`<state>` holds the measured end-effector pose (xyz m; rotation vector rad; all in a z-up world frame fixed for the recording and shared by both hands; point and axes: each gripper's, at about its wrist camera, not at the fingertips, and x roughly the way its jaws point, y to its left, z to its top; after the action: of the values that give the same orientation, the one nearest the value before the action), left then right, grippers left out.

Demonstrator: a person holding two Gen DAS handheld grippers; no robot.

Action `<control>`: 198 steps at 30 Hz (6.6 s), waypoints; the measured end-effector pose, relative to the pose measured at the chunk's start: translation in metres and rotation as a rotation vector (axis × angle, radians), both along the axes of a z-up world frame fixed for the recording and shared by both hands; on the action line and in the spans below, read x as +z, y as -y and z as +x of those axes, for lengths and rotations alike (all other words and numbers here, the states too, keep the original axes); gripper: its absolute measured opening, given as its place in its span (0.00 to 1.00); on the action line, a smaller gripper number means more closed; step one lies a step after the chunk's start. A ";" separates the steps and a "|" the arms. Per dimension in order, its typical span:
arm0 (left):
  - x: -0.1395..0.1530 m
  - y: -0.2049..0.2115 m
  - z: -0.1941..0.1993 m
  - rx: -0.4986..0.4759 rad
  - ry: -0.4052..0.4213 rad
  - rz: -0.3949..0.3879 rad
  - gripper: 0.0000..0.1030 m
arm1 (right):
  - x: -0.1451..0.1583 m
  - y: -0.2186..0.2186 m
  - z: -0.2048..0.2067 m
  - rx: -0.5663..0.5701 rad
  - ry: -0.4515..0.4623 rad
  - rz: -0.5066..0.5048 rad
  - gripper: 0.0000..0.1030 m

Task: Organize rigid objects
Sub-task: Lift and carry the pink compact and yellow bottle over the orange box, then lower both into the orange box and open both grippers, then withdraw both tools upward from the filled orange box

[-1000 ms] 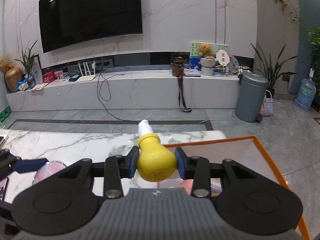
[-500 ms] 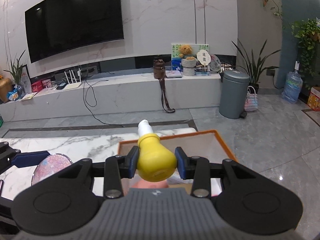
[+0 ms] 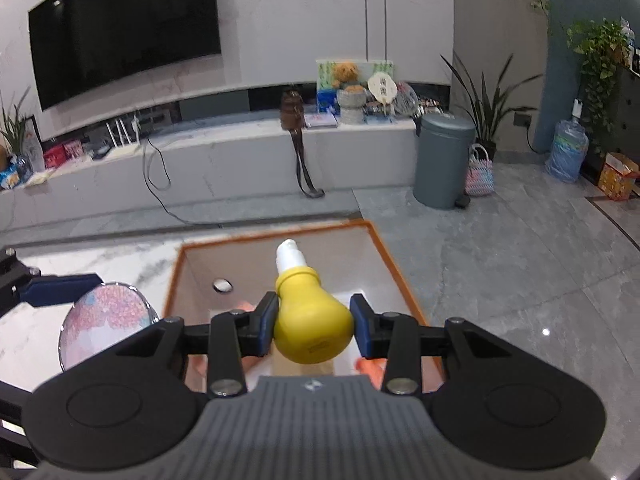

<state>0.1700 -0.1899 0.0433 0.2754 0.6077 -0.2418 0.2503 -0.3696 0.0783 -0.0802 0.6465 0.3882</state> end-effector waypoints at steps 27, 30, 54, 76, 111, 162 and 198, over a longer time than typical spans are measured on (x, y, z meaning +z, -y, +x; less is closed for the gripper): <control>-0.068 0.057 0.070 -0.314 -0.339 0.398 0.81 | -0.044 0.007 0.029 0.060 -0.184 -0.126 0.38; -0.073 0.058 0.077 -0.327 -0.377 0.401 0.81 | -0.048 0.006 0.033 0.053 -0.198 -0.132 0.38; -0.104 0.055 0.120 -0.366 -0.520 0.477 0.81 | -0.079 -0.006 0.057 0.019 -0.300 -0.176 0.38; -0.098 0.042 0.123 -0.349 -0.530 0.429 0.89 | -0.073 -0.019 0.060 -0.019 -0.286 -0.186 0.63; -0.001 -0.004 0.050 0.150 -0.246 -0.107 0.90 | -0.033 0.015 0.033 -0.076 -0.186 -0.128 0.64; -0.005 0.005 0.016 0.475 -0.257 -0.119 0.92 | -0.032 0.015 0.003 -0.020 -0.207 -0.146 0.71; -0.008 0.010 0.017 0.438 -0.257 -0.107 0.93 | -0.032 0.020 0.003 -0.030 -0.203 -0.155 0.72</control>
<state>0.1873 -0.1996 0.0348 0.0020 0.8890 0.1156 0.2535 -0.3898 0.0466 -0.1799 0.8774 0.3190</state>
